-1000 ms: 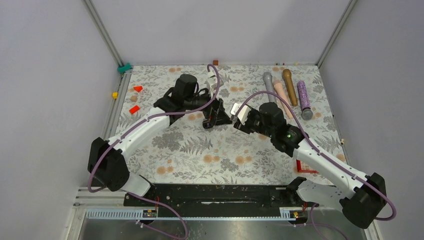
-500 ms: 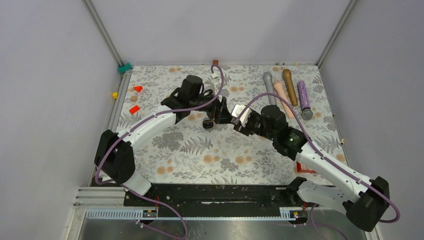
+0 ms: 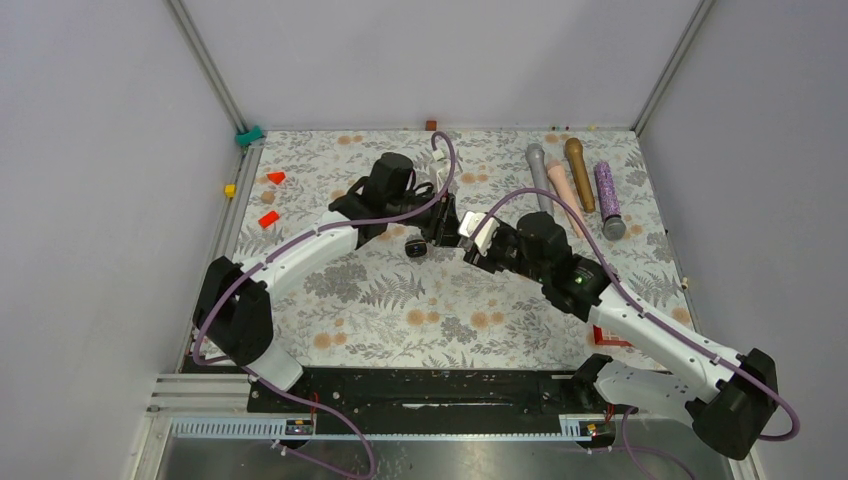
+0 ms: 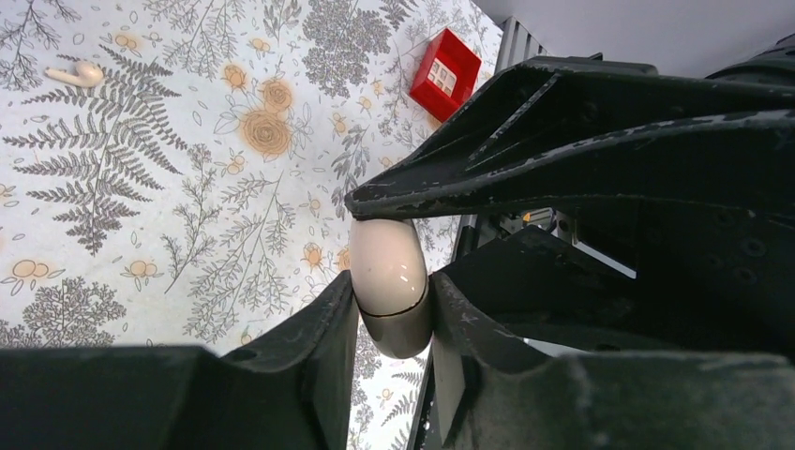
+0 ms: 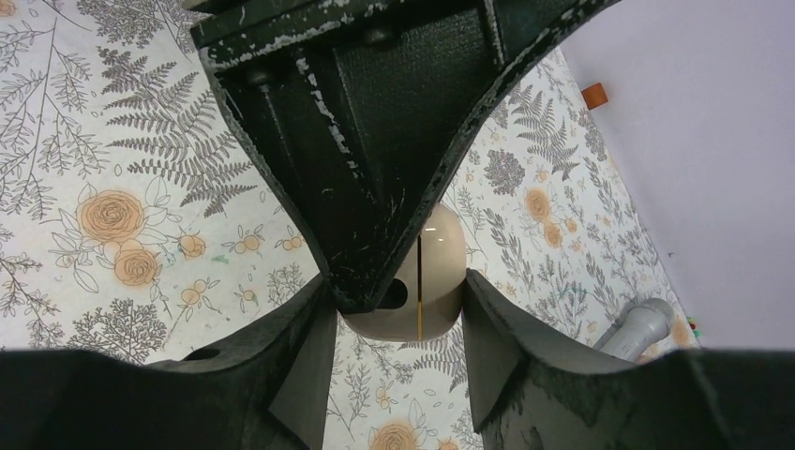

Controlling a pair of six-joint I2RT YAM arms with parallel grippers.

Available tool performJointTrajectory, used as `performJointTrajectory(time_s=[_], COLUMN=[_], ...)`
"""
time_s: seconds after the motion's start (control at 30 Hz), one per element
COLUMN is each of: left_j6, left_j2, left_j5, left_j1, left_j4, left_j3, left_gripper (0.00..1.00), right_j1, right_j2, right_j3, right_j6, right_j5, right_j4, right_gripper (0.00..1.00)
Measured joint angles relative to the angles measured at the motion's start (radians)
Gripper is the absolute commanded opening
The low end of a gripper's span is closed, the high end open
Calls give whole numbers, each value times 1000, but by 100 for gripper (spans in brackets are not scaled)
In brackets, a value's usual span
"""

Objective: Insert the wireless bluetooth earbuds into the charging case
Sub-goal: Pick up the charging case at the center of the board, then open the charging case.

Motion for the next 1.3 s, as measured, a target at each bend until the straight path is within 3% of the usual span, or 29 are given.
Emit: performJointTrajectory(time_s=[0.13, 0.23, 0.33, 0.57, 0.7, 0.87, 1.3], left_j6=[-7, -6, 34, 236, 336, 402, 535], left_j2=[0, 0, 0, -26, -84, -140, -145], left_j5=[3, 7, 15, 67, 96, 127, 144], left_j1=[0, 0, 0, 3, 3, 3, -45], left_j4=[2, 0, -29, -183, -256, -286, -381], left_j3=[0, 0, 10, 72, 72, 72, 67], left_gripper=[13, 18, 22, 22, 22, 23, 23], right_j1=[5, 5, 5, -106, -204, -237, -242], right_j2=[1, 0, -1, -56, -71, -34, 45], right_j3=[0, 1, 27, 161, 183, 178, 165], right_j6=[-3, 4, 33, 149, 217, 255, 263], right_j5=[10, 7, -23, -306, -490, -657, -832], right_j4=[4, -1, -47, -185, -204, -237, -284], right_gripper=[49, 84, 93, 90, 84, 75, 59])
